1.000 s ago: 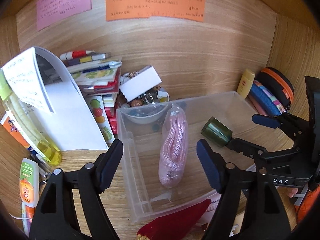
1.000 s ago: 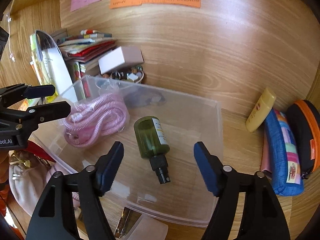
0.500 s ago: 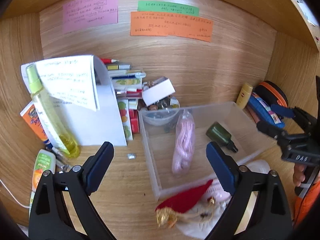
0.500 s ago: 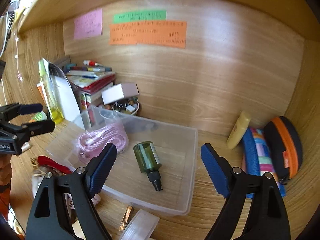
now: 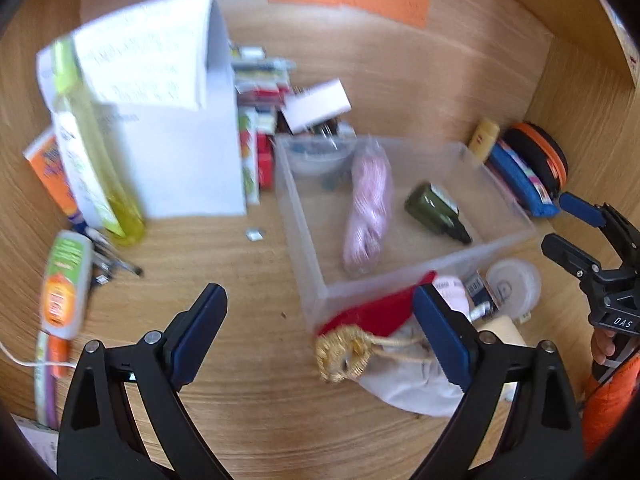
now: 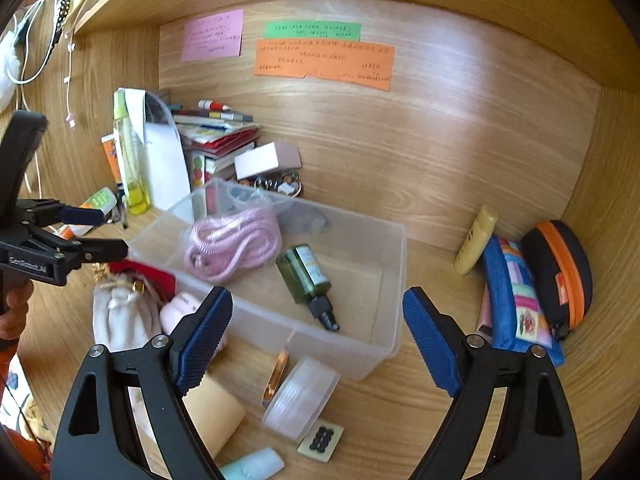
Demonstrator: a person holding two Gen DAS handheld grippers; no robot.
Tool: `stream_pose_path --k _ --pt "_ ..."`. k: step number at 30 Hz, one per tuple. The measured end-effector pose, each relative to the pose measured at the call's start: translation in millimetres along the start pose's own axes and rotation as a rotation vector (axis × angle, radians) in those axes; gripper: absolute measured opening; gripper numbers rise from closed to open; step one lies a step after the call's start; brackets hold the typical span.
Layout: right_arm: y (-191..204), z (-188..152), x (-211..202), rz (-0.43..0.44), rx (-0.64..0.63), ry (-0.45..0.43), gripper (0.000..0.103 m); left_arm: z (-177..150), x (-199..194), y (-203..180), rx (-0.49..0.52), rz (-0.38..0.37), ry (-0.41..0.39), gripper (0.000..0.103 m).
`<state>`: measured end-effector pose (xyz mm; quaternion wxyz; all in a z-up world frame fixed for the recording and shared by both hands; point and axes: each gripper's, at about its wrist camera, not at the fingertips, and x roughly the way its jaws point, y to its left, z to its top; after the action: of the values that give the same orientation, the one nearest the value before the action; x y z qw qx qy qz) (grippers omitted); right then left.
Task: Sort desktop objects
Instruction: 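Grasp the red felt piece with the left tool while the right tool grasps the white round container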
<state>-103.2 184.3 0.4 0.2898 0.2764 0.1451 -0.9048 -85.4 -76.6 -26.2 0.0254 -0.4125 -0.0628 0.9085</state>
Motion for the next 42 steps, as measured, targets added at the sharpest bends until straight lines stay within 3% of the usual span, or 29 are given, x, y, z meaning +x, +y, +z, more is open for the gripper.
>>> stream_pose_path --k 12,15,16,22,26,29,31,39,42 --pt "-9 -30 19 0.027 0.054 0.125 0.085 -23 40 9 -0.057 -0.115 0.145 0.095" --pt "-14 -36 25 0.048 0.083 0.161 0.085 -32 53 3 -0.034 -0.092 0.187 0.082" --pt "-14 -38 27 0.055 0.092 0.169 0.085 -33 50 -3 0.001 -0.054 0.168 0.076" --pt "-19 -44 37 0.097 0.147 0.214 0.085 -38 44 -8 0.037 -0.046 0.163 0.048" --pt "-19 -45 40 0.102 0.157 0.207 0.085 -41 34 3 0.009 -0.039 0.141 0.04" --pt "-18 -45 43 0.102 0.152 0.206 0.074 -43 24 13 -0.003 -0.025 0.124 0.04" --pt "-18 -47 45 0.113 0.149 0.218 0.052 -46 17 17 -0.002 -0.011 0.119 0.04" --pt "-18 -49 47 0.133 0.153 0.221 0.028 -56 -4 30 0.004 0.013 0.102 0.04" --pt "-22 -49 46 0.139 0.168 0.215 0.027 -60 -7 30 -0.004 0.037 0.099 0.039"
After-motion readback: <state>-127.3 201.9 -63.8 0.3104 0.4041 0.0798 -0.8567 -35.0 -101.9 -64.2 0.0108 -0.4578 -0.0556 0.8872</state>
